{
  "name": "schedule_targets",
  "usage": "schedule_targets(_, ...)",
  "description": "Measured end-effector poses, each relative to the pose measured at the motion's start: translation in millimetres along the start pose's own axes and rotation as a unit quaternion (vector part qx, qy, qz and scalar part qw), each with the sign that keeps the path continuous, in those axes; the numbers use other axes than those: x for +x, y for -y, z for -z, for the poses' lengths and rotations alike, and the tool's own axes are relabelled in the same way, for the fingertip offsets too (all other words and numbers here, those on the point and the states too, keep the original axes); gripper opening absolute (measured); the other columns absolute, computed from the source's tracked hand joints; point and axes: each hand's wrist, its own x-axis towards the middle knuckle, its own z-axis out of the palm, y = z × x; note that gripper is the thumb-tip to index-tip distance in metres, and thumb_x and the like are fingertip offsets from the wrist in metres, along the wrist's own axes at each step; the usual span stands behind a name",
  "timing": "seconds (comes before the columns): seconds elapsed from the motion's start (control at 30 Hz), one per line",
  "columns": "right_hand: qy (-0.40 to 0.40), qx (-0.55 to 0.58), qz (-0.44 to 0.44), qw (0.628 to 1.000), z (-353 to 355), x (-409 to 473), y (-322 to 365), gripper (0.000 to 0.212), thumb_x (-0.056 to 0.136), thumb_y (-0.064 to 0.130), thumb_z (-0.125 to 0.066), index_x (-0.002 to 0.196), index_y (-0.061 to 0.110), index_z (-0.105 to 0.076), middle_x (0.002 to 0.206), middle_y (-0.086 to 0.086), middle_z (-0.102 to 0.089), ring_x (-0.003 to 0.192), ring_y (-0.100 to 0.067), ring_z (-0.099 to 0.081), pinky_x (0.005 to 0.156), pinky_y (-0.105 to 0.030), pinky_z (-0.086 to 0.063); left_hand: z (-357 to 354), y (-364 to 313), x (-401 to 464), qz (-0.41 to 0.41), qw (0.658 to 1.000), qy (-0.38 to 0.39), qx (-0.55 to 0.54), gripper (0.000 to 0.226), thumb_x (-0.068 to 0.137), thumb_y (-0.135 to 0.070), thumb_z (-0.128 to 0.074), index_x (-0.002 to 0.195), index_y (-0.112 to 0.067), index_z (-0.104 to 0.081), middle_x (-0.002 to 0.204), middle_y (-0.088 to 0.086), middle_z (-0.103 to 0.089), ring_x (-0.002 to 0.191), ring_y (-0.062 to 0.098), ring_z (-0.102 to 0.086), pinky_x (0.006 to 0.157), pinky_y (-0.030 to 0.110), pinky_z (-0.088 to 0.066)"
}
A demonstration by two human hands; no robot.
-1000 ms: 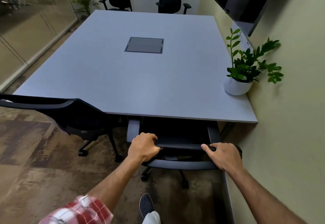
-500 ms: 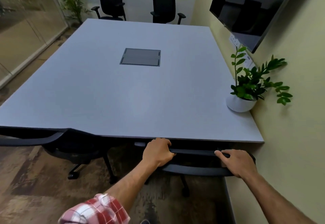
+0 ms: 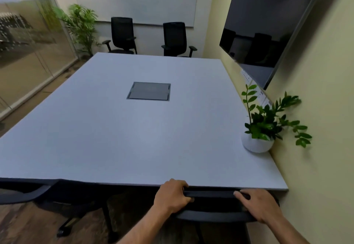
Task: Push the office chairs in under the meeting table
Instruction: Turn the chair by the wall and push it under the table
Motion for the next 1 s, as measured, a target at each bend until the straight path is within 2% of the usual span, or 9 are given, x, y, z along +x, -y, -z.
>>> schedule_targets(0.23,0.006,0.035,0.02,0.999,3.0,12.6,-12.0,0.068,0.079,0.087,-0.027,0.103,0.045,-0.074,0.101,0.023,-0.074,0.096,-0.004,-0.065,0.08,-0.025,-0.044,0.9,-15.7,9.8,0.015,1.0,0.002,0.002,0.059,0.068,-0.066,-0.069,0.118,-0.035,-0.069,0.108,-0.011,-0.072,0.1,0.008,-0.064,0.094,0.033,-0.051)
schedule_targets(0.4,0.013,0.061,0.005,0.998,-0.6,15.6,-9.6,0.062,0.079,0.086,-0.033,0.1,0.045,-0.074,0.102,0.021,-0.074,0.097,-0.007,-0.063,0.087,-0.029,-0.048,7.9,-13.8,16.6,0.029,1.0,0.008,0.003,0.062,0.068,-0.068,-0.071,0.121,-0.035,-0.068,0.106,-0.014,-0.071,0.099,0.004,-0.062,0.092,0.028,-0.049)
schedule_targets(0.67,0.048,0.09,-0.014,0.995,4.4,13.6,0.3,0.062,0.078,0.085,-0.03,0.091,0.043,-0.073,0.101,0.014,-0.073,0.097,-0.014,-0.061,0.09,-0.034,-0.046,19.3,-20.4,13.2,0.045,0.999,0.008,-0.007,0.075,0.054,-0.084,-0.069,0.113,-0.038,-0.069,0.093,-0.021,-0.067,0.087,-0.001,-0.059,0.083,0.021,-0.049)
schedule_targets(0.8,0.067,0.126,-0.014,0.99,9.3,10.1,4.1,0.056,0.074,0.086,-0.036,0.089,0.046,-0.072,0.099,0.02,-0.072,0.101,-0.011,-0.061,0.09,-0.029,-0.044,22.9,-20.6,5.5,0.043,0.999,0.004,0.005,0.08,0.053,-0.088,-0.067,0.115,-0.037,-0.069,0.102,-0.021,-0.067,0.096,-0.001,-0.058,0.086,0.018,-0.045)
schedule_targets(0.87,0.08,0.135,-0.024,0.987,10.1,6.9,7.0,0.051,0.074,0.084,-0.042,0.096,0.048,-0.072,0.11,0.024,-0.07,0.117,-0.011,-0.057,0.1,-0.028,-0.041,22.4,-19.9,2.4,0.033,0.999,0.003,0.002,0.085,0.057,-0.092,-0.06,0.122,-0.037,-0.067,0.115,-0.022,-0.067,0.107,-0.001,-0.057,0.091,0.017,-0.042)
schedule_targets(0.93,0.087,0.151,-0.014,0.985,11.8,11.7,18.5,0.049,0.081,0.079,-0.048,0.115,0.048,-0.067,0.133,0.024,-0.061,0.137,-0.014,-0.043,0.116,-0.029,-0.029,32.2,-17.7,-6.1,0.044,0.999,-0.027,-0.014,0.086,0.066,-0.093,-0.05,0.13,-0.037,-0.063,0.129,-0.021,-0.063,0.12,0.0,-0.053,0.1,0.02,-0.038)
schedule_targets(1.0,0.087,0.16,0.02,0.983,10.4,12.1,34.3,0.054,0.089,0.072,-0.049,0.133,0.042,-0.059,0.147,0.019,-0.052,0.145,-0.013,-0.034,0.121,-0.029,-0.019,48.7,-17.2,-10.7,0.041,0.998,-0.049,-0.027,0.084,0.076,-0.089,-0.041,0.137,-0.035,-0.058,0.141,-0.018,-0.057,0.131,0.003,-0.048,0.109,0.025,-0.033)
